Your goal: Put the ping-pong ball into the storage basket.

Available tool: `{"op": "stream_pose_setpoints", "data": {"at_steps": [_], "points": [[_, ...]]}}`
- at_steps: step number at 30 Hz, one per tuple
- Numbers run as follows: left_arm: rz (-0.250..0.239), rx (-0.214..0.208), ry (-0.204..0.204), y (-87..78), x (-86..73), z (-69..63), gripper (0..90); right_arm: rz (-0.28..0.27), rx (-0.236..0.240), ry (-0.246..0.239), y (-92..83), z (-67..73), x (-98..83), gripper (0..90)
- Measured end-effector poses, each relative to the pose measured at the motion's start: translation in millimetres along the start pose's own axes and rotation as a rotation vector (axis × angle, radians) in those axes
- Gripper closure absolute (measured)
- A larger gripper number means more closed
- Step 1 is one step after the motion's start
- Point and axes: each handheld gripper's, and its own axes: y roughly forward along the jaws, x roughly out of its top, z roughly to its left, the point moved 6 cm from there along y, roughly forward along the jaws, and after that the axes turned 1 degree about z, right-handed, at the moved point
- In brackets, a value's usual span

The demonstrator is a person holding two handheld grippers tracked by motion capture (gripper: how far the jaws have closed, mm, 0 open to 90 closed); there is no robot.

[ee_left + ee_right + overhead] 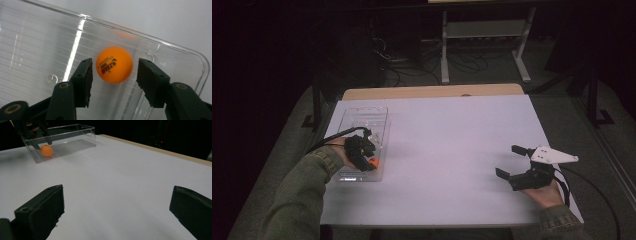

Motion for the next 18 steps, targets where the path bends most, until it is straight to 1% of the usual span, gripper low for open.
{"op": "stream_pose_setpoints", "data": {"at_steps": [3, 4, 6, 10, 14, 15, 18], "points": [[-0.004, 0.008, 0.002, -2.1, 0.0, -0.1, 40.4, 0.0, 0.0, 0.001, -0.1, -0.1, 0.1, 0.0], [-0.01, 0.012, -0.005, -2.9, 0.4, 0.0, 40.2, 0.0, 0.0, 0.001, -0.1, -0.1, 0.1, 0.0], [-0.016, 0.022, -0.005, -4.9, 1.2, 0.6, 38.9, 0.0, 0.0, 0.001, 0.1, -0.1, 0.0, 0.0], [-0.016, 0.038, -0.012, -6.9, 0.2, 1.4, 34.6, 0.001, -0.001, 0.0, 0.0, 0.1, 0.0, 0.0], [-0.014, 0.063, -0.03, -11.9, -2.1, 3.2, 29.1, 0.002, 0.0, -0.001, 0.5, 0.3, -0.3, 0.0], [-0.017, 0.07, -0.042, -13.5, -2.7, 3.5, 28.3, 0.003, 0.0, -0.001, 0.6, 0.5, -0.4, 0.0], [-0.023, 0.082, -0.048, -19.6, -3.1, 3.8, 26.8, 0.006, -0.001, -0.003, 0.6, 0.6, -0.5, 0.0]]}}
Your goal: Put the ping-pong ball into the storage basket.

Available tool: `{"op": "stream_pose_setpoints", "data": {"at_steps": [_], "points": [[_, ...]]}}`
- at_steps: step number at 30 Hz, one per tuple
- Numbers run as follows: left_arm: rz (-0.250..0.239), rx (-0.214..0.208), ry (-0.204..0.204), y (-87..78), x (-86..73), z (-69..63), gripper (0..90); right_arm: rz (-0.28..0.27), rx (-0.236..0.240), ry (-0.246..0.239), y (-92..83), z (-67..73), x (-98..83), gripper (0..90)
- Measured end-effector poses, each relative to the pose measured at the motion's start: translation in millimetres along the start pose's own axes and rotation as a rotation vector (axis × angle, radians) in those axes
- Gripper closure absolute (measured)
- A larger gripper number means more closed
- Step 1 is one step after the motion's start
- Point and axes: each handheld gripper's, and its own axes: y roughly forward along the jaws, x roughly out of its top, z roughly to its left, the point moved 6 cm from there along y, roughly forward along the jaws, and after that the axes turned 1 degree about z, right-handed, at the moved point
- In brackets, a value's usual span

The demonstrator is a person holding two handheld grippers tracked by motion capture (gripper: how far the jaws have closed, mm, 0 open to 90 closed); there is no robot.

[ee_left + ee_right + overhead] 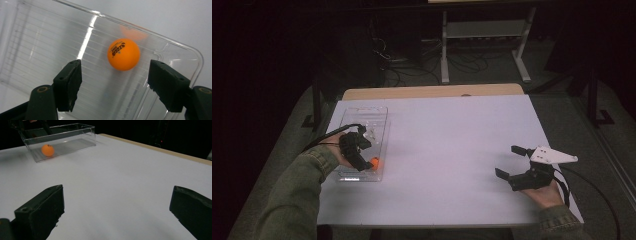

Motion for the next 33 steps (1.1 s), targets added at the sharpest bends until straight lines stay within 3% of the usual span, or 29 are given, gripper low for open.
{"op": "stream_pose_setpoints", "data": {"at_steps": [6, 18, 22, 28, 33], "points": [[-0.009, 0.023, -0.017, -8.2, 3.0, 1.6, 16.6, -0.005, 0.001, 0.004, -0.7, 0.4, 0.4, 0.0], [-0.032, 0.027, -0.044, -16.8, 4.7, 1.5, 0.1, -0.005, 0.002, 0.003, -0.6, 0.7, 0.6, 0.0], [-0.053, 0.036, -0.043, -20.0, 5.1, 0.5, 0.0, -0.006, 0.003, 0.004, -0.7, 0.8, 0.7, 0.0], [-0.122, 0.046, -0.049, -29.0, 5.7, -3.8, 0.0, -0.009, 0.002, 0.003, -1.1, 1.1, 1.1, 0.0], [-0.143, 0.039, -0.045, -31.5, 3.8, -8.3, 0.0, -0.009, 0.002, 0.002, -1.2, 1.1, 1.1, 0.0]]}}
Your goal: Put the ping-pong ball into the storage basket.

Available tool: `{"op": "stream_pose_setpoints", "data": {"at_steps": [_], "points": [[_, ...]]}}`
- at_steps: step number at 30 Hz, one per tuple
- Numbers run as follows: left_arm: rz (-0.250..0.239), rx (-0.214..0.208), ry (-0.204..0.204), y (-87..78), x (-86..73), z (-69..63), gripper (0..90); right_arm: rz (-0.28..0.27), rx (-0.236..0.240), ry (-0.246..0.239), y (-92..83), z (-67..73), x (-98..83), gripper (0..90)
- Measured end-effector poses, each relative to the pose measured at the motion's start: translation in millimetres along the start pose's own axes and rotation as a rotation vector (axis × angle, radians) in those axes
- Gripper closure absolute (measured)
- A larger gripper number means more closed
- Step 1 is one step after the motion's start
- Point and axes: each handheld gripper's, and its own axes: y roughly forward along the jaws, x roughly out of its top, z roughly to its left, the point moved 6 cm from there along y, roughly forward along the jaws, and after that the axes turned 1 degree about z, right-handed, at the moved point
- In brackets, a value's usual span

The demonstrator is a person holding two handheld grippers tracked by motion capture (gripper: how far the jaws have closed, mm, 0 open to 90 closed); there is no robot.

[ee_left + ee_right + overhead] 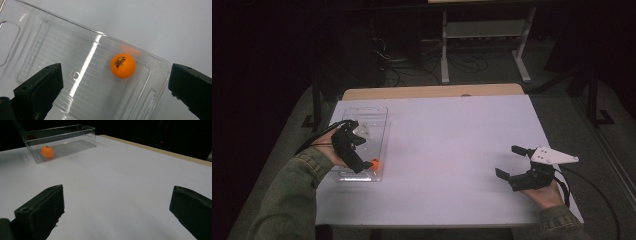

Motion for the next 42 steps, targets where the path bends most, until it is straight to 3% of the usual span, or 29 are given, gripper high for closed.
{"op": "stream_pose_setpoints", "data": {"at_steps": [13, 20, 28, 37, 42], "points": [[-0.092, 0.006, -0.029, -4.1, -10.1, -7.6, 0.0, -0.001, 0.0, 0.004, -0.5, 0.2, 0.0, 0.0], [-0.151, -0.012, -0.031, -3.6, -13.9, -14.4, 0.0, -0.003, -0.001, 0.004, -0.7, 0.6, 0.4, 0.0], [-0.228, -0.004, -0.077, -3.9, -20.3, -15.2, 0.0, -0.002, -0.001, 0.006, -1.3, 0.5, 0.2, 0.0], [-0.243, 0.012, -0.075, -4.4, -20.3, -20.2, 0.0, 0.0, -0.001, 0.005, -1.1, 0.4, -0.1, 0.0], [-0.286, 0.02, -0.088, -6.0, -21.3, -22.3, 0.0, -0.002, 0.001, 0.003, -1.0, 1.0, 0.2, 0.0]]}}
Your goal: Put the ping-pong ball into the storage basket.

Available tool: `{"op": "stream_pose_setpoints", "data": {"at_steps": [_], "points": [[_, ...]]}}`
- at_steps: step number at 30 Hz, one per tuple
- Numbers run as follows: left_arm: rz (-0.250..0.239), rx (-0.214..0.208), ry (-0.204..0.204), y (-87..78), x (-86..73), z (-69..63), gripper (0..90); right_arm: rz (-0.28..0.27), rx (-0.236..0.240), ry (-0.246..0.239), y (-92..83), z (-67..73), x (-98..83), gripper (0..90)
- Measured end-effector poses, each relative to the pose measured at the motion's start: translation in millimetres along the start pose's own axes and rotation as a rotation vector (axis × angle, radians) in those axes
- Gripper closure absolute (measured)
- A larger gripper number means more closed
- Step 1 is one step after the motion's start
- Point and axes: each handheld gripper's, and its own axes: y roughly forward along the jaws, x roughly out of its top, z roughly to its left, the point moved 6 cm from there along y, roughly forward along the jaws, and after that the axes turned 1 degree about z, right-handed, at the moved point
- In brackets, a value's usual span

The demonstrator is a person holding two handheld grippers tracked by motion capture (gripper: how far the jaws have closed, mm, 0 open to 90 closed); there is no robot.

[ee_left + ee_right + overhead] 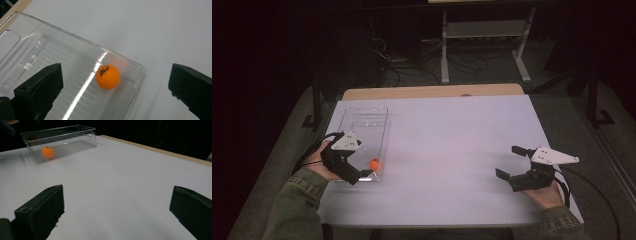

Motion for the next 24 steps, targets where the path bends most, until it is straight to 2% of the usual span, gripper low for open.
{"op": "stream_pose_setpoints", "data": {"at_steps": [11, 21, 24], "points": [[-0.076, 0.015, -0.037, -3.2, -8.8, -2.4, 0.0, 0.0, 0.0, 0.0, 0.0, 0.0, -0.1, 0.0], [-0.184, 0.035, -0.09, -6.2, -15.9, -3.1, 0.0, 0.002, 0.001, -0.001, 0.3, 0.2, -0.2, 0.0], [-0.202, 0.039, -0.099, -5.7, -17.3, -3.9, 0.0, 0.003, 0.001, -0.002, 0.3, 0.2, -0.3, 0.0]]}}
